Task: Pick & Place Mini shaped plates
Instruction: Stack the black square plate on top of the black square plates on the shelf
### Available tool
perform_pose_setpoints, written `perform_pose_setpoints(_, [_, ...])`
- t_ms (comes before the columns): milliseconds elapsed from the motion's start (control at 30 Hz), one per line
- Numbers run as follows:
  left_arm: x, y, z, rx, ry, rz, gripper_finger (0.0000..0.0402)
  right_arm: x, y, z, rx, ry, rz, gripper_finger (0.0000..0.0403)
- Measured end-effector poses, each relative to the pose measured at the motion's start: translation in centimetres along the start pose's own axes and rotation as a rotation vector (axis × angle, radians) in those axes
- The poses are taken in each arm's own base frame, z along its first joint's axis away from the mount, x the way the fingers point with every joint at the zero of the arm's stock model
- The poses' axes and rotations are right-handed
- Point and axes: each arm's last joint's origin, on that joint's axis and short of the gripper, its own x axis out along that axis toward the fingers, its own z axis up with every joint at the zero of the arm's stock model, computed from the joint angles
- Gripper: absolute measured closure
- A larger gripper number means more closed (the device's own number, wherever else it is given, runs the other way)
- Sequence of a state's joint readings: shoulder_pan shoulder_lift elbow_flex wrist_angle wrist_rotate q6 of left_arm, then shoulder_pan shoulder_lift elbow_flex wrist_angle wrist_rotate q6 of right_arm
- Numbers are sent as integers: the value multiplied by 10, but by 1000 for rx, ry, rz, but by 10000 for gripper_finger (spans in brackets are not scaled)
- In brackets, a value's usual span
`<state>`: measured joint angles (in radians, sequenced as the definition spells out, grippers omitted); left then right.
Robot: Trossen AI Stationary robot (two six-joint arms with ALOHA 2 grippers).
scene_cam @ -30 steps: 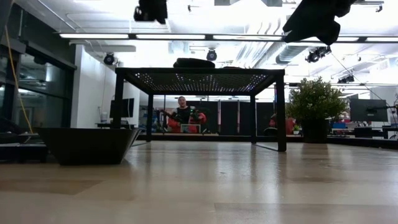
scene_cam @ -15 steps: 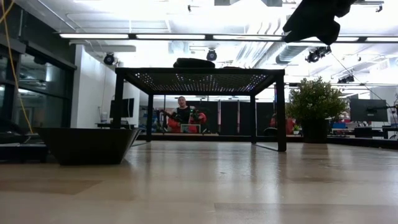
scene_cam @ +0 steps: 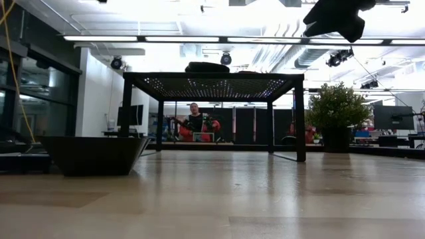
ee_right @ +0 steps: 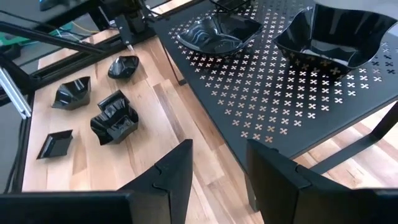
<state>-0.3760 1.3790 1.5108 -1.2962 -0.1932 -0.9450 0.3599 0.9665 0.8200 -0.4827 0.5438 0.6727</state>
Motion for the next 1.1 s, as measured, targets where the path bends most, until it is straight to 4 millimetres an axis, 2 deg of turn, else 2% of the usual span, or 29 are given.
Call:
perform_pose_setpoints(200, [39, 10, -23, -33, -14, -176, 337, 0, 0, 0, 1, 1, 1, 261])
perform_pose_setpoints(400, [72, 32, -50, -56, 108, -188, 337, 0, 1, 0, 10, 8, 22, 261])
perform_pose_setpoints(567, [94, 40, -63, -80, 140, -237, 337, 0, 1, 0, 11, 12, 27, 261])
perform_pose_setpoints(733, [109, 41, -67, -82, 126, -262, 337, 0, 1, 0, 12, 13, 29, 261])
perform_pose_setpoints(933, [119, 45, -72, -58, 134, -217, 337, 0, 1, 0, 16, 14, 29, 261])
perform_pose_setpoints(1100, [136, 50, -80, -16, 154, -197, 337, 0, 1, 0, 13, 14, 26, 261])
